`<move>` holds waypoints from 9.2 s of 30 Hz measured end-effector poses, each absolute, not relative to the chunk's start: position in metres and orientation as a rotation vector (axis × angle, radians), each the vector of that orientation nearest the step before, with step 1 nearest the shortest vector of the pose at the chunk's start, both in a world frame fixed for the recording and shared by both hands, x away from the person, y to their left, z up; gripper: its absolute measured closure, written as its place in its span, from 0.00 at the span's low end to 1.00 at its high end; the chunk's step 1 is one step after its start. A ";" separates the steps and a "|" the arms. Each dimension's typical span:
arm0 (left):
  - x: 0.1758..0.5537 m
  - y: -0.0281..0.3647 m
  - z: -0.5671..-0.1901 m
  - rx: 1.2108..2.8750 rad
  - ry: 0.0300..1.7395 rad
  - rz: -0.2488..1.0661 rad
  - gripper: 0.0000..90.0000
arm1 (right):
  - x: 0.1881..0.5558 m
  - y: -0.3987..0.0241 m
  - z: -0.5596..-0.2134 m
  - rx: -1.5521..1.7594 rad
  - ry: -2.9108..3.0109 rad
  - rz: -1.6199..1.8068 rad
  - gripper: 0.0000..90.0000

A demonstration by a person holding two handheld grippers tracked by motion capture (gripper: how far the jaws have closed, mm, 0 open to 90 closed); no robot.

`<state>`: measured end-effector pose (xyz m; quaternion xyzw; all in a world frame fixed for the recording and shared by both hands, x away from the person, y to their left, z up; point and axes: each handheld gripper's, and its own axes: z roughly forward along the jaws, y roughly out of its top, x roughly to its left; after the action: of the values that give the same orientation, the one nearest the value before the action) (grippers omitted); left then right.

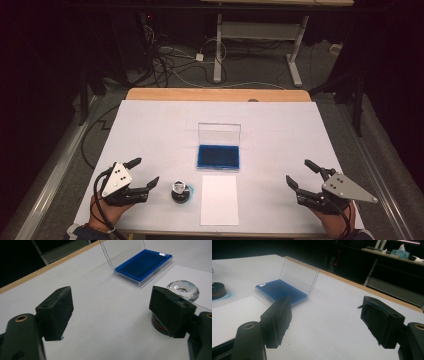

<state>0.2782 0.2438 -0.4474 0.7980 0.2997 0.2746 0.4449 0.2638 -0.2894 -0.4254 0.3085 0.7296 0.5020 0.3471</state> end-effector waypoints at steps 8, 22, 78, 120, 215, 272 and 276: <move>0.278 0.245 -0.448 2.029 0.730 0.647 0.21 | 0.269 -0.285 -0.427 0.793 1.909 1.273 0.28; 0.274 0.247 -0.439 2.083 0.703 0.622 0.28 | 0.270 -0.281 -0.427 0.775 1.941 1.253 0.28; 0.311 0.161 -0.439 2.482 0.581 0.178 0.50 | 0.276 -0.270 -0.437 0.765 2.093 1.172 0.29; 0.311 0.161 -0.437 2.508 0.562 0.169 0.57 | 0.277 -0.269 -0.438 0.739 2.108 1.169 0.28; 0.320 0.149 -0.395 2.271 0.505 0.338 0.60 | 0.280 -0.266 -0.441 0.679 2.217 1.222 0.23; 0.327 0.112 -0.380 2.263 0.370 0.297 0.60 | 0.282 -0.252 -0.444 0.637 2.229 1.179 0.25; 0.328 0.107 -0.378 2.260 0.367 0.287 0.60 | 0.285 -0.244 -0.444 0.628 2.234 1.202 0.25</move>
<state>0.3281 0.1072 -0.3785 0.8954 0.1453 0.1137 0.4052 0.2854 -0.2435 -0.4441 0.2321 0.8251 0.4441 0.2610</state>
